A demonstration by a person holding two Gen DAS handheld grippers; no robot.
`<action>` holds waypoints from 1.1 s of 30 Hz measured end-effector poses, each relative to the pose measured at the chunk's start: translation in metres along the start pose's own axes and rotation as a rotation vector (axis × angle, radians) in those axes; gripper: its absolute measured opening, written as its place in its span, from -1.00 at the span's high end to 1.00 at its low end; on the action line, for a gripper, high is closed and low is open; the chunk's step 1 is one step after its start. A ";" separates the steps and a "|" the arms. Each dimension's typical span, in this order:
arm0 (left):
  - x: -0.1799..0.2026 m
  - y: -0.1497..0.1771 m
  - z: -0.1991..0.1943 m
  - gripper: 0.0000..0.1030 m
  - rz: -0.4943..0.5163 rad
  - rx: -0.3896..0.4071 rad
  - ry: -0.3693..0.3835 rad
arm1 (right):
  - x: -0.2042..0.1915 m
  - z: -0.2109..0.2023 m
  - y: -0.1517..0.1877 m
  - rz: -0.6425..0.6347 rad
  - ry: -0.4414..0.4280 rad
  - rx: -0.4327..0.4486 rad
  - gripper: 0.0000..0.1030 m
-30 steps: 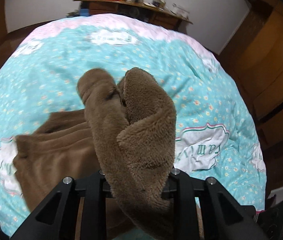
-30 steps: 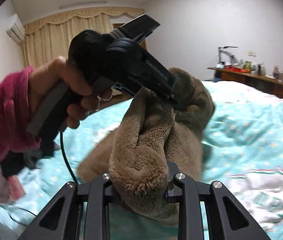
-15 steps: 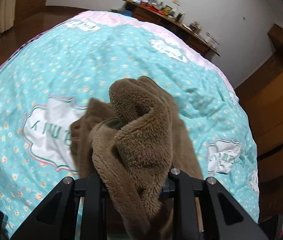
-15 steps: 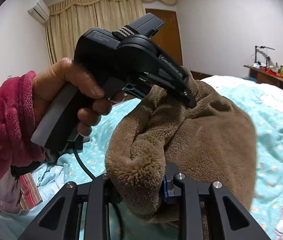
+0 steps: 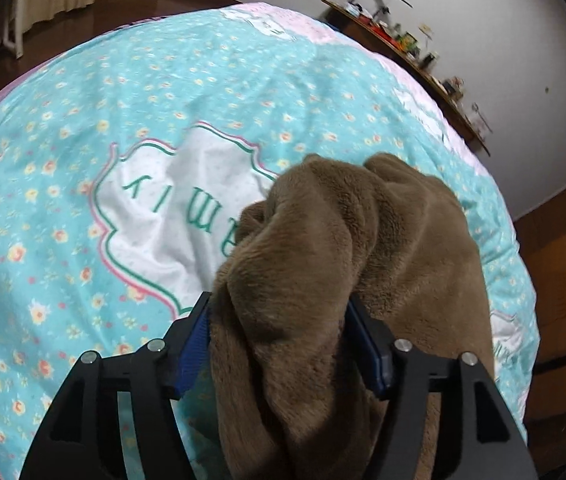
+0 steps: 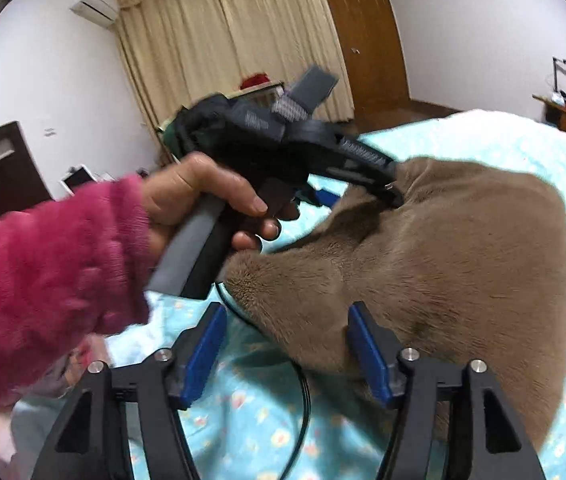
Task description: Fold clothes
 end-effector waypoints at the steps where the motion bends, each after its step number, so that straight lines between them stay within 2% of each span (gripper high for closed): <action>1: -0.002 0.000 -0.008 -0.33 -0.001 0.013 -0.013 | 0.005 -0.013 0.000 0.008 -0.001 0.017 -0.31; 3: -0.005 0.002 -0.027 -0.33 0.004 0.039 -0.031 | 0.023 -0.035 -0.003 0.033 0.028 0.043 -0.35; 6: -0.003 0.015 -0.061 -0.33 0.015 0.081 -0.011 | 0.065 -0.063 0.000 0.112 0.139 0.065 -0.41; 9: 0.003 0.030 -0.095 -0.33 0.029 0.119 0.028 | 0.110 -0.080 0.015 0.204 0.237 0.027 -0.41; 11: 0.020 0.045 -0.115 -0.33 0.065 0.128 0.082 | 0.130 -0.089 0.025 0.258 0.288 -0.002 -0.41; 14: 0.050 0.073 -0.134 -0.36 0.138 0.124 0.163 | 0.153 -0.101 0.035 0.312 0.320 -0.035 -0.41; 17: 0.074 0.105 -0.129 -0.36 0.196 0.093 0.229 | 0.141 -0.107 0.045 0.293 0.289 -0.084 -0.41; 20: 0.075 0.127 -0.105 -0.36 0.216 0.065 0.181 | 0.125 -0.096 0.057 0.213 0.267 -0.193 -0.41; 23: 0.058 0.122 -0.080 -0.36 0.136 0.091 0.145 | 0.122 -0.081 0.065 0.139 0.297 -0.245 -0.41; 25: 0.047 0.114 -0.065 -0.36 0.085 0.120 0.118 | 0.128 -0.070 0.061 0.099 0.370 -0.235 -0.41; 28: 0.037 0.101 -0.044 -0.39 0.094 0.164 -0.003 | 0.149 -0.066 0.052 0.069 0.506 -0.184 -0.42; 30: 0.034 0.098 -0.023 -0.44 0.071 0.140 0.006 | 0.166 -0.063 0.057 0.078 0.552 -0.196 -0.46; 33: 0.041 0.100 -0.005 -0.58 0.123 0.153 -0.027 | 0.189 -0.060 0.072 0.125 0.589 -0.243 -0.57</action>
Point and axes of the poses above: each gripper's, at about its wrist camera, not at the fingertips, and z roughly the way its jaws point, x to its right, y to its underside, the point moved 4 cm from there along z, roughly the way its jaws point, and after that the axes turned 10 degrees about x, right-handed, at the moved point
